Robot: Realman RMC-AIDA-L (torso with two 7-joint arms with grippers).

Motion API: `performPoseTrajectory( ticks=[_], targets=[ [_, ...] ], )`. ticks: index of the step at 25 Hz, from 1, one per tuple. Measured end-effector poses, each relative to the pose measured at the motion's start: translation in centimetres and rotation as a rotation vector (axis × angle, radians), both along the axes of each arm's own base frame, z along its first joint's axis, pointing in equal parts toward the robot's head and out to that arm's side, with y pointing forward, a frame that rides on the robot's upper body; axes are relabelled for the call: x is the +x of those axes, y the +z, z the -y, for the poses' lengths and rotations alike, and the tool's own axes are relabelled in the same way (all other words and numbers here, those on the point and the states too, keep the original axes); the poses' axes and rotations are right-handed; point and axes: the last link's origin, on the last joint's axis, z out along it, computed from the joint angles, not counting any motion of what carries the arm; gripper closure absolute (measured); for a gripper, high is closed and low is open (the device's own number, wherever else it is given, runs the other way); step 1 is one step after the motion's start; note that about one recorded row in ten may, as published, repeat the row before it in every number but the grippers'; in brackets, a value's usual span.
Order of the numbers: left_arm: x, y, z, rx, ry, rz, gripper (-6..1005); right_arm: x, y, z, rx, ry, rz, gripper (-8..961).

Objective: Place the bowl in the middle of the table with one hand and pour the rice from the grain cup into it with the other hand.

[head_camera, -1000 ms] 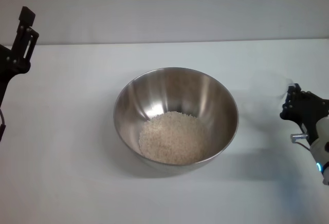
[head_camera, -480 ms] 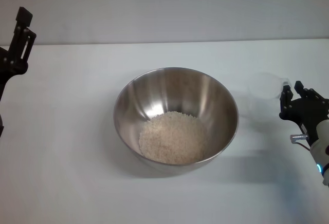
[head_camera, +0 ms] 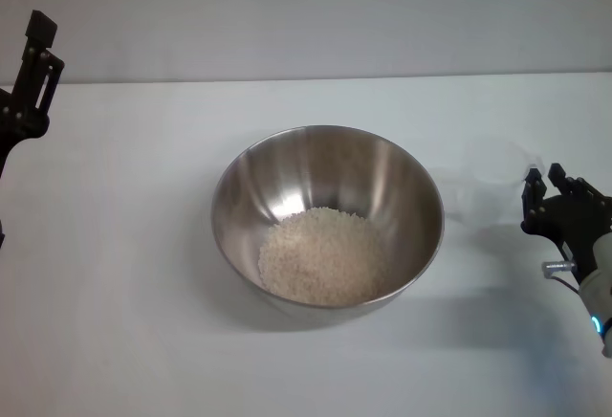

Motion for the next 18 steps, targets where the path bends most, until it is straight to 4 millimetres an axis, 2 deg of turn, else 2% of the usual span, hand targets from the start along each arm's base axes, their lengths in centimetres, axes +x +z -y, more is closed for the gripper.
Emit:
performPoseTrajectory(
  ticks=[10,18],
  targets=[
    [-0.3,0.1,0.4,0.002,0.005,0.002,303,0.1,-0.5,1.6,-0.003,0.006,-0.018,720],
    [-0.8,0.1,0.8,0.007,0.016,0.001,300,-0.5,-0.5,4.4,0.053,0.059,-0.056,720]
  ],
)
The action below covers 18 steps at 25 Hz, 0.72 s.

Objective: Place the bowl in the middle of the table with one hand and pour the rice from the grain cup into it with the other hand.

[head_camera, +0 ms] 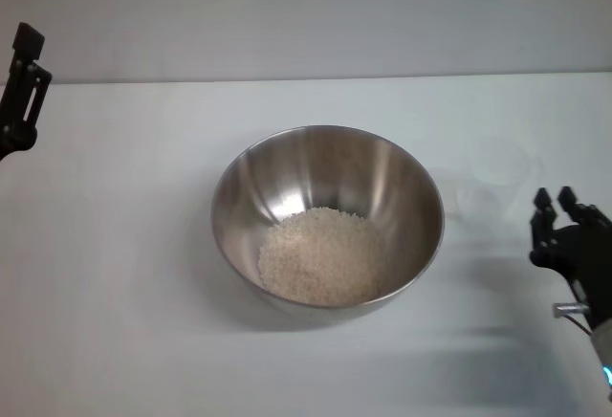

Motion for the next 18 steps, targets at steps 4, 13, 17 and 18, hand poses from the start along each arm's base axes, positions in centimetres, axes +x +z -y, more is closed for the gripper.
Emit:
performPoseTrajectory(
  ticks=[4,13,17,18],
  targets=[
    [-0.5,0.0,0.3,0.002,0.018,-0.002,299,-0.3,1.4,2.0,0.105,0.056,-0.007,719],
    [-2.3,0.1,0.4,-0.006,0.095,-0.013,296,-0.2,5.7,0.8,0.267,0.191,0.01,638],
    [-3.5,0.8,-0.1,0.017,0.168,0.0,295,-0.2,7.6,-0.4,0.324,0.23,-0.043,491],
    [-3.5,0.8,-0.1,0.017,0.168,0.0,294,-0.3,8.3,-0.8,0.362,0.236,-0.044,447]
  ],
)
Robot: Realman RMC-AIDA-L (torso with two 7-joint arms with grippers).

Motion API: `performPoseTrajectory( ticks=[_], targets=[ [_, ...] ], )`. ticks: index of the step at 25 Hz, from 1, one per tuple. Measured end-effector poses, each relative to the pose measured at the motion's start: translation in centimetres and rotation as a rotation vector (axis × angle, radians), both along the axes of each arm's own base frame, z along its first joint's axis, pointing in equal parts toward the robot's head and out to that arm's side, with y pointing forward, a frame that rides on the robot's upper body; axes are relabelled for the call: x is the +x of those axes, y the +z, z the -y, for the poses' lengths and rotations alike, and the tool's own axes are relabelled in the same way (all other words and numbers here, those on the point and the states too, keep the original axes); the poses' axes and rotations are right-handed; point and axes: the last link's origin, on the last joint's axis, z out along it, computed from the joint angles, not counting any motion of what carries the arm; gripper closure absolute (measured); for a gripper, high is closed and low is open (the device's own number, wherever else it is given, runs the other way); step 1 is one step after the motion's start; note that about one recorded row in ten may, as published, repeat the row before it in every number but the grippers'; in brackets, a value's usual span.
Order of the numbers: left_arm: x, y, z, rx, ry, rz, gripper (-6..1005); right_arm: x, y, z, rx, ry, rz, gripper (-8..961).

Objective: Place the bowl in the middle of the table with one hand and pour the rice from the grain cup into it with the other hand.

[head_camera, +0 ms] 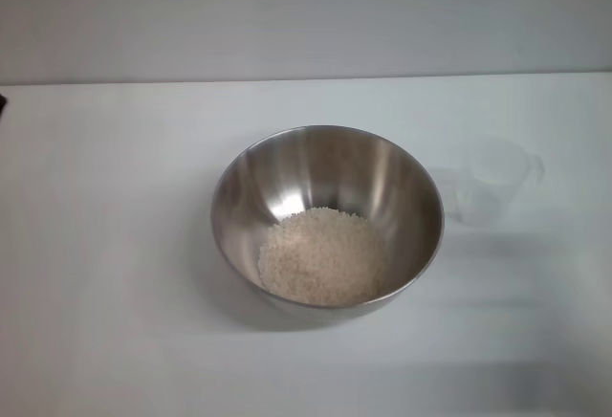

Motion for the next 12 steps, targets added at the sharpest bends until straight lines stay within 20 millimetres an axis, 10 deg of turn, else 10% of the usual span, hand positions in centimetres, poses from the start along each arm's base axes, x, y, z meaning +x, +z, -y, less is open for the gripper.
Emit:
performPoseTrajectory(
  ticks=[3,12],
  targets=[
    [-0.7,0.4,-0.3,0.016,0.042,0.001,263,-0.1,0.7,-0.5,0.038,0.003,0.003,317],
    [-1.8,1.3,-1.1,0.061,0.111,-0.032,186,-0.4,1.3,-1.4,0.066,0.005,0.009,317]
  ],
)
